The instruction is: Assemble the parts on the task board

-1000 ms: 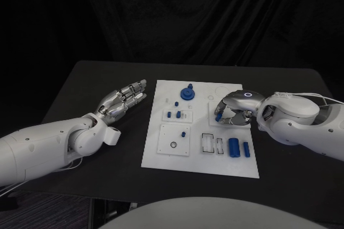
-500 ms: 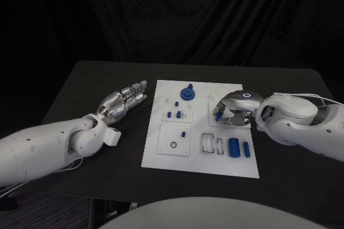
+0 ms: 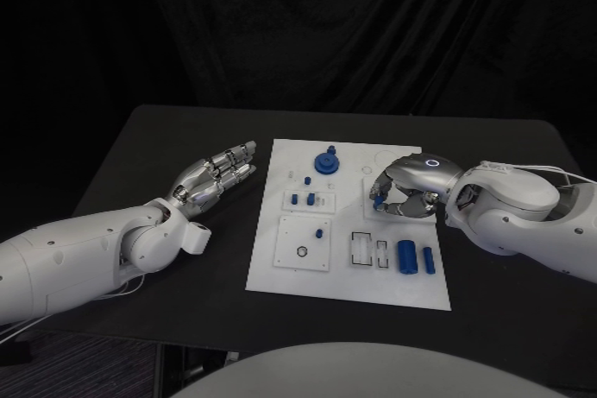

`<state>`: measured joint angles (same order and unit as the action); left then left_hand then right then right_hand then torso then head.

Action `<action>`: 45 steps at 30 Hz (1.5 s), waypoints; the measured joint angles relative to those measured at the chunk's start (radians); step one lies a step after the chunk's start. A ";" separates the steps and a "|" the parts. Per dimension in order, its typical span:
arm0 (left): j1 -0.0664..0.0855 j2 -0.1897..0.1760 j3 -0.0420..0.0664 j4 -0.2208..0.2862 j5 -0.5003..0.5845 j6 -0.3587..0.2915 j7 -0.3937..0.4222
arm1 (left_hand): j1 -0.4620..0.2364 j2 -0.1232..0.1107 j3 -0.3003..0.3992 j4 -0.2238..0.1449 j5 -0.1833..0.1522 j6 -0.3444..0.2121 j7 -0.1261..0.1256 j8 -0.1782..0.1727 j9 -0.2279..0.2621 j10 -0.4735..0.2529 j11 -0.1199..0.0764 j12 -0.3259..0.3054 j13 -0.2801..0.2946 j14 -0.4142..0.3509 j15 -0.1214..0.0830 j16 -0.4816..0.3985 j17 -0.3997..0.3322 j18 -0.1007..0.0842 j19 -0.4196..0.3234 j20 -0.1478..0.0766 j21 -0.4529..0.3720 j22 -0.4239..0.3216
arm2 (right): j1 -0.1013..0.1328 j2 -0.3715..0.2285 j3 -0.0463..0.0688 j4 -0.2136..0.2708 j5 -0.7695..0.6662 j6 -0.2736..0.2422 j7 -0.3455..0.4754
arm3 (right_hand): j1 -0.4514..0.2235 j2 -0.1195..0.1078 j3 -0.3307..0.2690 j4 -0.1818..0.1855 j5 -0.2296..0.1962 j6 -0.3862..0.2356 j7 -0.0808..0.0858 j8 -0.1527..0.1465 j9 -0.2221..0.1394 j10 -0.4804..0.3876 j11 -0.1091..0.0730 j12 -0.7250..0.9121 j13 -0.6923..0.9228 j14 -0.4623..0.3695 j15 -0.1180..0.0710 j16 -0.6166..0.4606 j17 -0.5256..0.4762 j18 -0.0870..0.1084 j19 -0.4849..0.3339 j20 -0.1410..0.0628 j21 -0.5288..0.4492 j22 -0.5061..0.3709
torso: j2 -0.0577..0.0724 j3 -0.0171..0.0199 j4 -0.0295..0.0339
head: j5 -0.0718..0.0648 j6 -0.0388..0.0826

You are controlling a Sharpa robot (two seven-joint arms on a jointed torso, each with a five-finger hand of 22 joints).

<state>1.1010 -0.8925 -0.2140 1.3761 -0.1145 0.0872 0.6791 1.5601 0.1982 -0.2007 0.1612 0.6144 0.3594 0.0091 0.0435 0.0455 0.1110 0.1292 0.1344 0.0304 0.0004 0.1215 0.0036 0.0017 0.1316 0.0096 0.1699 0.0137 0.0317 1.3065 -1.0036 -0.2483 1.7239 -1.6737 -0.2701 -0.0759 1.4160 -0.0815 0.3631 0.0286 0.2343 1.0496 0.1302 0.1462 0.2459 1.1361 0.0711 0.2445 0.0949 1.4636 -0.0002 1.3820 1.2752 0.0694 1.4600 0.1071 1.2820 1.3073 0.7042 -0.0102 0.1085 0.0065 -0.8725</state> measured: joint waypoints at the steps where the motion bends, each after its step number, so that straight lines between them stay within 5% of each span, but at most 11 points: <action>1: 0.000 0.000 0.000 0.000 0.000 0.000 0.000 | 0.000 0.000 0.000 0.000 0.000 0.000 0.000 0.000 0.000 0.000 0.000 0.000 0.000 0.000 0.000 0.000 0.000 0.000 0.000 0.000 0.000 0.000 | 0.004 -0.002 0.000 0.004 0.000 -0.005 0.000 | 0.000 0.000 0.000 0.000 0.000 0.000 0.000 0.000 0.001 0.000 0.000 0.000 0.000 0.000 0.000 0.000 0.000 0.000 0.000 0.000 0.000 0.000 | 0.000 0.0000 0.0000 | 0.000 0.000; 13: -0.002 -0.002 0.000 0.001 0.000 0.000 0.000 | 0.000 0.000 0.000 0.000 0.000 0.004 0.004 0.000 0.001 0.000 0.000 0.000 0.000 0.000 0.000 0.000 -0.001 0.000 0.000 0.000 0.000 0.000 | 0.081 -0.031 0.001 0.130 0.008 -0.040 0.000 | 0.006 0.006 0.003 0.003 -0.004 0.015 0.001 0.012 0.006 0.026 -0.010 -0.016 0.000 0.001 -0.006 0.000 -0.002 0.000 0.000 -0.007 0.000 0.000 | 0.000 -0.0002 0.0000 | 0.003 0.000; 20: -0.003 0.002 0.000 -0.001 0.000 0.000 0.000 | 0.000 0.000 0.003 -0.003 0.002 0.003 0.004 0.000 0.001 0.000 0.000 0.000 0.000 0.000 0.000 0.000 -0.001 0.000 0.000 0.000 0.000 0.000 | 0.089 0.039 0.001 0.186 0.027 -0.032 0.008 | 0.016 0.003 0.007 -0.001 0.009 0.019 0.005 0.013 0.006 0.034 -0.012 -0.028 -0.006 0.004 -0.011 0.000 -0.001 0.000 0.000 -0.007 0.000 0.000 | 0.000 -0.0004 0.0001 | 0.008 0.000; 27: -0.003 0.002 0.000 0.003 0.000 0.000 0.000 | -0.006 0.006 0.003 -0.006 -0.009 0.004 0.004 0.000 0.001 0.000 0.000 0.000 0.000 0.000 0.000 0.000 -0.001 0.000 0.000 0.000 0.000 0.000 | 0.046 0.136 0.001 0.163 0.016 -0.001 0.023 | 0.019 0.002 0.007 -0.001 0.011 0.019 0.005 0.016 0.006 0.034 -0.012 -0.033 -0.006 0.004 -0.011 0.001 0.003 0.000 -0.003 -0.011 0.005 0.000 | 0.000 -0.0006 0.0006 | 0.012 0.000; 32: -0.003 0.000 0.000 0.005 0.000 -0.001 0.000 | -0.035 0.013 -0.016 0.044 -0.052 0.003 0.004 0.000 0.001 0.000 0.000 0.004 0.000 0.000 0.000 0.000 -0.001 0.000 0.004 0.004 0.000 -0.001 | 0.011 0.193 0.000 0.136 -0.004 0.014 0.031 | 0.019 0.002 0.004 -0.004 0.021 0.021 0.006 0.018 0.006 0.052 -0.015 -0.044 -0.007 0.004 -0.011 0.021 0.027 0.000 0.003 -0.018 0.049 0.001 | 0.000 -0.0007 0.0007 | 0.015 0.000; 45: -0.004 0.005 0.000 0.003 0.000 -0.004 0.000 | -0.037 0.010 -0.018 0.060 -0.065 0.011 0.011 0.000 0.001 0.000 0.000 0.004 0.000 0.000 0.000 0.000 0.000 0.000 0.004 0.004 0.000 -0.003 | -0.046 0.249 0.000 0.082 -0.046 0.043 0.042 | 0.018 0.002 0.004 -0.004 0.021 0.021 0.007 0.019 0.006 0.052 -0.016 -0.048 -0.007 0.001 -0.014 0.021 0.023 0.000 0.003 -0.018 0.049 0.001 | 0.001 -0.0008 0.0008 | 0.015 0.000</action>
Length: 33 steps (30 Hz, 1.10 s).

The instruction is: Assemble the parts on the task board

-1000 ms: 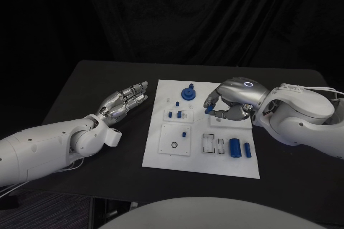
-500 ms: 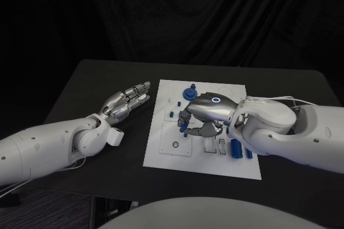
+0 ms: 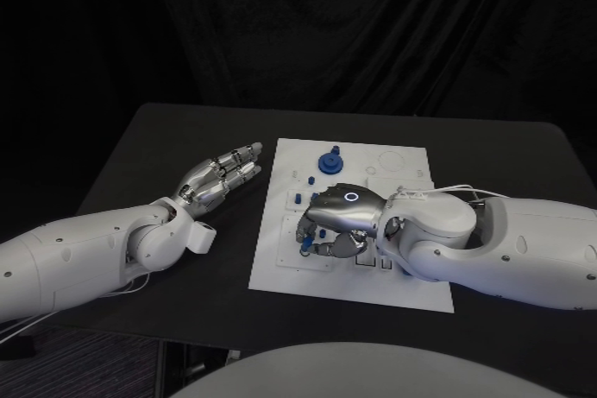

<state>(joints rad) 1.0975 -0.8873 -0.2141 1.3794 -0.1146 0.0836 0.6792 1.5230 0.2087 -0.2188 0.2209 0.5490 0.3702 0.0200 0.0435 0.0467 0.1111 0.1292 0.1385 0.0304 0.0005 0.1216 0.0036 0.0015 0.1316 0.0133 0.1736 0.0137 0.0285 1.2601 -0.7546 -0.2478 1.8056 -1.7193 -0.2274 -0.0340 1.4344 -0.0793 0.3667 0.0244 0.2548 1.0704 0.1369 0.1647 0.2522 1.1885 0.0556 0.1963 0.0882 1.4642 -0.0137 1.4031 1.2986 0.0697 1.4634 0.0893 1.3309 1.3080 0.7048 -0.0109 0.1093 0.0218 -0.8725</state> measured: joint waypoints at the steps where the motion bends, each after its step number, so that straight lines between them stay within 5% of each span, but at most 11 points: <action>1: 0.000 0.001 0.000 -0.001 0.000 0.000 0.000 | 0.000 0.000 0.000 0.000 0.005 0.000 0.000 0.000 0.000 0.000 0.000 0.000 0.000 0.000 0.000 0.000 0.000 0.000 0.000 0.000 0.000 0.000 | -0.003 0.002 0.000 -0.003 -0.003 0.001 0.000 | 0.000 0.000 0.000 0.000 0.000 0.000 0.000 0.000 0.000 0.000 0.000 0.000 0.000 0.000 0.000 0.000 0.000 0.000 0.000 0.000 0.000 0.000 | 0.000 0.0000 -0.0001 | 0.000 0.000; 33: -0.006 0.011 0.000 -0.014 0.000 0.013 0.000 | 0.016 0.003 0.010 -0.010 0.022 -0.004 0.004 0.000 0.000 0.000 0.000 0.000 0.000 0.000 0.000 0.000 -0.001 0.000 0.000 0.000 0.000 0.000 | -0.035 0.030 0.000 -0.060 -0.081 -0.015 0.018 | -0.003 -0.003 0.000 -0.005 -0.001 -0.001 -0.001 0.004 0.000 0.011 0.000 -0.002 0.000 0.004 -0.004 -0.001 0.004 0.000 0.000 0.000 0.009 0.000 | -0.002 0.0006 -0.0013 | 0.006 0.000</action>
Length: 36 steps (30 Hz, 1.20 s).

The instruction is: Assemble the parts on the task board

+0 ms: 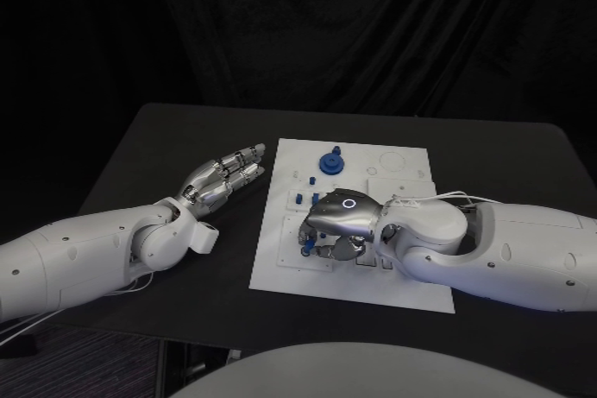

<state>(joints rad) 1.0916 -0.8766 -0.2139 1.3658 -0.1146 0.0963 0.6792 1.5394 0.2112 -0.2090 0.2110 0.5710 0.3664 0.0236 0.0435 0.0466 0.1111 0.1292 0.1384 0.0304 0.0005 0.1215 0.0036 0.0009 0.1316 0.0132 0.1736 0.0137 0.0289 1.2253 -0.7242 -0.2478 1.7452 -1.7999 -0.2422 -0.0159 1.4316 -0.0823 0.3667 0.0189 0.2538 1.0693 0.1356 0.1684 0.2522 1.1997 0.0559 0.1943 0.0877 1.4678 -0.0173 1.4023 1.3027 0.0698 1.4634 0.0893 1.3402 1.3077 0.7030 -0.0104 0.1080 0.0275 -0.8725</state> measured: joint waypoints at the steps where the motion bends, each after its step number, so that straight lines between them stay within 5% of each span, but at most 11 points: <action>1: 0.000 0.000 0.000 0.000 0.000 0.000 0.000 | 0.000 0.000 0.000 0.000 0.000 0.000 0.000 0.000 0.000 0.000 0.000 0.000 0.000 0.000 0.000 0.000 0.000 0.000 0.000 0.000 0.000 0.000 | -0.002 0.002 0.000 -0.002 -0.001 0.000 0.000 | 0.000 0.000 0.000 0.000 0.000 0.000 0.000 0.000 0.000 0.003 -0.001 0.000 0.000 0.000 0.000 0.000 0.000 0.000 0.000 0.000 0.002 0.000 | 0.000 0.0000 0.0000 | 0.000 0.000; 26: -0.004 0.004 0.000 -0.007 0.000 0.006 0.000 | 0.004 -0.004 0.003 -0.003 0.000 0.000 0.000 0.000 0.000 -0.004 0.004 0.000 0.000 0.000 0.000 0.000 0.001 0.000 -0.004 0.004 0.000 0.000 | -0.020 0.021 0.002 -0.024 -0.005 0.003 0.000 | 0.002 -0.003 -0.001 -0.001 -0.004 -0.001 -0.005 -0.015 0.000 -0.008 0.008 -0.024 0.002 0.000 0.000 -0.006 -0.013 0.000 0.000 0.000 -0.003 0.000 | 0.001 0.0005 -0.0002 | 0.001 0.000; 29: -0.005 0.004 0.000 -0.008 0.000 0.006 0.000 | 0.004 -0.004 0.003 -0.003 0.000 0.000 0.000 0.000 0.000 -0.004 0.004 0.000 0.000 0.000 0.000 0.000 0.001 0.000 -0.004 0.004 0.000 0.000 | -0.023 0.021 0.002 -0.026 -0.005 0.011 -0.002 | 0.002 -0.003 0.003 0.003 -0.020 -0.121 -0.006 -0.085 0.033 -0.113 0.039 -0.073 -0.013 -0.002 0.031 -0.021 -0.034 0.000 -0.003 0.013 -0.041 0.000 | 0.001 0.0005 -0.0002 | 0.001 0.000; 33: -0.005 0.004 0.000 -0.008 0.000 0.007 0.000 | 0.004 -0.004 0.003 -0.003 0.000 0.000 0.000 0.000 0.000 -0.004 0.004 0.000 0.000 0.000 0.000 0.000 0.001 0.000 -0.004 0.004 0.000 0.000 | -0.027 0.020 0.000 -0.027 -0.005 0.026 -0.008 | -0.022 -0.026 -0.015 0.012 -0.055 -0.319 -0.038 -0.104 -0.028 -0.241 0.072 -0.106 -0.015 -0.002 0.052 -0.039 -0.065 0.000 -0.031 0.042 -0.096 0.000 | 0.001 0.0006 -0.0005 | 0.002 0.000; 36: -0.005 0.004 0.000 -0.009 0.000 0.007 0.000 | 0.004 -0.004 0.004 -0.005 0.002 0.000 0.000 0.000 0.000 -0.004 0.004 0.000 0.000 0.000 0.000 0.000 0.001 0.000 -0.004 0.004 0.000 0.000 | -0.027 0.017 0.000 -0.027 -0.002 0.029 -0.010 | -0.024 -0.028 -0.052 0.015 -0.079 -0.544 -0.068 -0.115 -0.099 -0.333 0.083 -0.116 -0.013 -0.007 0.057 -0.048 -0.087 0.000 -0.043 0.053 -0.119 0.000 | 0.001 0.0006 -0.0005 | 0.003 0.000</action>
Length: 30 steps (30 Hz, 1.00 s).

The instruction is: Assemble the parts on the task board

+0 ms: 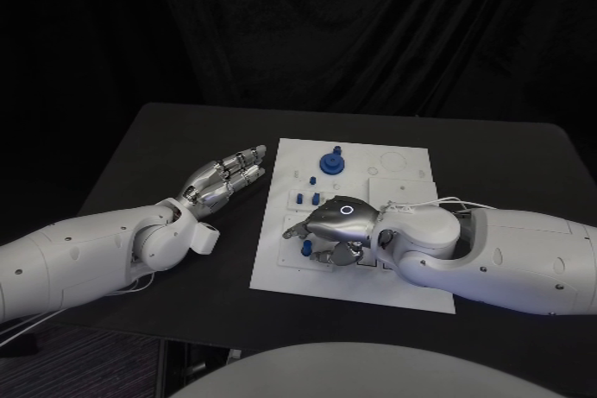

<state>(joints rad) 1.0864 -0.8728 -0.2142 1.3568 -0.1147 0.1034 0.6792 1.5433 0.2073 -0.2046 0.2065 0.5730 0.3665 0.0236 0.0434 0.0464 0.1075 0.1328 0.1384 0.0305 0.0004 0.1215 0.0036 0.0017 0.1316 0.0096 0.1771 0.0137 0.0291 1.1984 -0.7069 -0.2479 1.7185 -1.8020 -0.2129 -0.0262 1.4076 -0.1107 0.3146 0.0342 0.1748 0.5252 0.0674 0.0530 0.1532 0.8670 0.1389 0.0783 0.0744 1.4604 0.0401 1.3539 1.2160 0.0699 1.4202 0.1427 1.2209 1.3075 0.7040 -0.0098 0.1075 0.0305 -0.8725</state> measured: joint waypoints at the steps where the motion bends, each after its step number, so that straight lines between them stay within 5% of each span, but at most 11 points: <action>1: 0.000 0.000 0.000 0.000 0.000 0.000 0.000 | 0.000 0.000 0.001 -0.001 0.003 0.000 0.000 0.000 0.000 0.000 0.000 0.000 0.000 0.000 0.000 0.000 0.000 0.000 0.000 0.000 0.000 0.000 | 0.000 -0.001 0.000 0.001 0.002 0.000 0.000 | 0.000 0.000 -0.010 0.001 -0.005 -0.035 -0.005 -0.001 -0.012 -0.022 0.002 0.000 0.001 -0.003 -0.003 -0.003 -0.005 0.000 -0.003 -0.003 -0.007 0.000 | 0.000 -0.0001 0.0000 | 0.000 0.000; 9: -0.001 -0.003 0.000 0.000 0.000 0.000 0.000 | 0.000 0.000 0.001 -0.001 0.003 0.000 0.000 0.000 0.000 0.000 0.000 0.000 0.000 0.000 0.000 0.000 0.000 0.000 0.000 0.000 0.000 0.000 | 0.005 -0.042 0.000 0.034 0.035 -0.043 0.010 | 0.000 0.000 -0.053 0.019 -0.018 -0.106 -0.012 -0.001 -0.046 -0.089 0.011 0.026 0.005 -0.019 -0.001 -0.018 -0.035 0.000 -0.019 -0.001 -0.037 0.000 | 0.000 0.0000 0.0000 | 0.000 0.000; 16: -0.002 -0.006 0.000 0.000 0.000 0.000 0.000 | 0.000 0.000 0.001 -0.001 0.003 0.000 0.000 0.000 0.000 0.000 0.000 0.000 0.000 0.000 0.000 0.000 -0.001 0.000 0.000 0.000 0.000 0.000 | 0.070 -0.120 0.000 0.101 0.077 -0.150 0.034 | 0.029 -0.003 -0.077 0.043 -0.022 -0.135 -0.016 -0.006 -0.059 -0.104 0.010 0.064 0.011 -0.019 -0.001 -0.014 -0.025 0.000 -0.019 -0.001 -0.025 0.000 | -0.001 0.0007 -0.0008 | -0.004 0.000; 18: -0.003 -0.007 0.000 0.001 0.000 0.000 0.000 | 0.000 0.000 0.001 -0.001 0.003 0.000 0.000 0.000 0.000 0.000 0.000 0.000 0.000 0.000 0.000 0.000 -0.001 0.000 0.000 0.000 0.000 0.000 | 0.098 -0.146 0.000 0.125 0.087 -0.180 0.041 | 0.040 0.008 -0.080 0.046 -0.007 -0.099 -0.014 -0.001 -0.055 -0.106 0.008 0.082 0.015 -0.019 -0.001 -0.009 -0.021 0.000 -0.019 -0.001 -0.019 0.000 | -0.001 0.0009 -0.0012 | -0.006 0.000; 23: -0.003 -0.015 0.000 0.003 0.000 -0.001 0.000 | 0.000 0.000 0.001 -0.001 0.003 0.004 0.004 0.000 0.000 0.000 0.000 0.000 0.000 0.000 0.000 0.000 -0.001 0.000 0.000 0.000 0.000 0.000 | 0.194 -0.220 0.002 0.181 0.123 -0.227 0.048 | 0.062 0.031 -0.080 0.046 0.018 0.137 0.029 0.056 -0.014 -0.076 0.001 0.149 0.030 -0.015 0.003 0.002 -0.012 0.000 -0.010 0.008 0.002 0.000 | -0.001 0.0011 -0.0019 | -0.015 0.000; 26: -0.004 -0.018 0.000 0.006 0.000 -0.002 0.000 | 0.000 0.000 0.001 -0.001 0.007 0.007 0.007 0.000 0.001 0.000 0.000 0.000 0.000 0.000 0.000 0.000 -0.001 0.000 0.000 0.000 0.000 0.000 | 0.233 -0.259 0.002 0.197 0.149 -0.226 0.047 | 0.073 0.041 -0.071 0.037 0.033 0.189 0.047 0.065 -0.008 -0.016 -0.006 0.202 0.046 -0.010 0.005 0.015 -0.001 0.000 0.004 0.008 0.027 0.000 | -0.001 0.0012 -0.0020 | -0.030 0.000; 28: -0.004 -0.018 0.000 0.008 0.000 -0.004 0.000 | 0.000 0.000 0.001 -0.001 0.010 0.007 0.007 0.000 0.001 0.000 0.000 0.000 0.000 0.000 0.000 0.000 -0.001 0.000 0.000 0.000 0.000 0.001 | 0.254 -0.288 0.002 0.201 0.173 -0.216 0.042 | 0.073 0.041 -0.059 0.036 0.042 0.148 0.045 0.046 -0.022 0.046 -0.020 0.252 0.065 0.004 -0.002 0.039 0.034 0.000 0.028 0.001 0.076 0.000 | -0.001 0.0014 -0.0023 | -0.040 0.000; 30: -0.004 -0.019 0.000 0.011 0.000 -0.005 0.000 | 0.000 0.000 0.001 -0.001 0.010 0.007 0.007 0.000 0.001 0.000 0.000 0.001 0.000 0.000 0.000 0.000 -0.001 0.000 0.000 0.000 0.000 0.001 | 0.266 -0.315 0.001 0.202 0.202 -0.198 0.033 | 0.077 0.045 -0.055 0.032 0.045 0.190 0.050 0.044 -0.022 0.109 -0.064 0.383 0.147 0.006 -0.044 0.053 0.054 0.000 0.043 -0.034 0.109 0.000 | -0.001 0.0014 -0.0024 | -0.046 0.000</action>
<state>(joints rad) 1.0826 -0.8916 -0.2140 1.3681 -0.1147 0.0980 0.6793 1.5433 0.2073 -0.2035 0.2054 0.5834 0.3739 0.0309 0.0434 0.0475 0.1075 0.1328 0.1392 0.0305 0.0004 0.1215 0.0036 0.0010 0.1315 0.0096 0.1771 0.0137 0.0304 1.4641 -1.0222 -0.2465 1.9209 -1.6002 -0.4107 0.0066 1.4843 -0.0655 0.2596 0.0661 0.2201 0.7154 0.1174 0.0966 0.1310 0.9758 0.0747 0.4609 0.2211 1.4660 -0.0043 1.4065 1.2703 0.0699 1.4635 0.1092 1.3294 1.3074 0.7029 -0.0083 0.1051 -0.0156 -0.8725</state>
